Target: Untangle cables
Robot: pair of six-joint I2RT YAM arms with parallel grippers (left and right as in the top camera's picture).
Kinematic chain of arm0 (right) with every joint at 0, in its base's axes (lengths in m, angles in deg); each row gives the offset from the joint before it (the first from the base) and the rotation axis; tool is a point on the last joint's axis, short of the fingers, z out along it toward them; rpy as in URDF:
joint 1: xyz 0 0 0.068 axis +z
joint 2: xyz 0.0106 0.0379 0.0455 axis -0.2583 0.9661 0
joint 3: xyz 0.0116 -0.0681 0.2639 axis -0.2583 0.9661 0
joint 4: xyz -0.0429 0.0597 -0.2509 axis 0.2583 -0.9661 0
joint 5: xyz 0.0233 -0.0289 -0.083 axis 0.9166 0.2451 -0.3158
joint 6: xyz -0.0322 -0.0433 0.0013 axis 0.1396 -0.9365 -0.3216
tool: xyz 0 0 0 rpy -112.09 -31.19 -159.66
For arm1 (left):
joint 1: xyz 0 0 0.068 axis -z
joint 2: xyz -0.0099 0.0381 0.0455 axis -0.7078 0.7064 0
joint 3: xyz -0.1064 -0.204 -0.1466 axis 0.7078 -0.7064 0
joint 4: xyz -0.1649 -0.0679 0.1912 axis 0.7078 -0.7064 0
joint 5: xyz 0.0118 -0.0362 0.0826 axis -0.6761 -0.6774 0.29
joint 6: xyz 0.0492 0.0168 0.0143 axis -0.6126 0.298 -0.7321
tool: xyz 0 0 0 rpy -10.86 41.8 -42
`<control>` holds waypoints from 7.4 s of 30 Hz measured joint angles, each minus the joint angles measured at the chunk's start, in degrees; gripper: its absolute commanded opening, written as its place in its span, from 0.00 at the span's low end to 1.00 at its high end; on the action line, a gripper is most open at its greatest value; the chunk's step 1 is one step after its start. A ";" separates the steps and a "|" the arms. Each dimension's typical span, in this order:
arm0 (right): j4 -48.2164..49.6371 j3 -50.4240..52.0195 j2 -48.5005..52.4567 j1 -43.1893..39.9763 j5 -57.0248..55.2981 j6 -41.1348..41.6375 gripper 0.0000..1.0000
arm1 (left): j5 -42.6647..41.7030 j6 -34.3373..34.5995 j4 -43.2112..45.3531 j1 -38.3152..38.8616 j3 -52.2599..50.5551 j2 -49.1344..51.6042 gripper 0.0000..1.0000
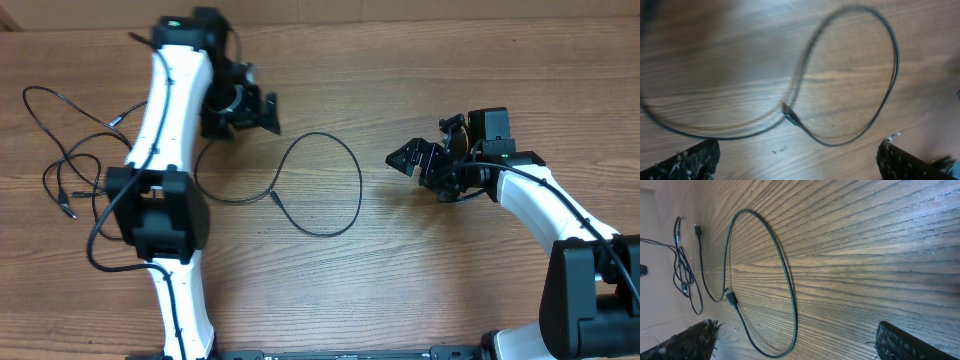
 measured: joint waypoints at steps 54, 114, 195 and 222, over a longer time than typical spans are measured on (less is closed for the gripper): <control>0.02 0.00 0.02 -0.02 0.00 0.00 1.00 | 17.86 14.80 11.63 14.56 -24.35 -2.21 0.89; -0.02 0.00 0.00 0.00 0.02 0.00 1.00 | 21.07 13.44 26.38 -8.55 -1.29 -26.71 0.04; 0.15 0.00 0.00 0.00 0.02 0.00 1.00 | 22.58 18.23 19.12 -28.48 -2.29 -15.91 1.00; 0.07 0.00 -19.23 0.00 -0.66 0.00 1.00 | 22.58 18.23 19.12 -28.48 -2.29 -15.91 1.00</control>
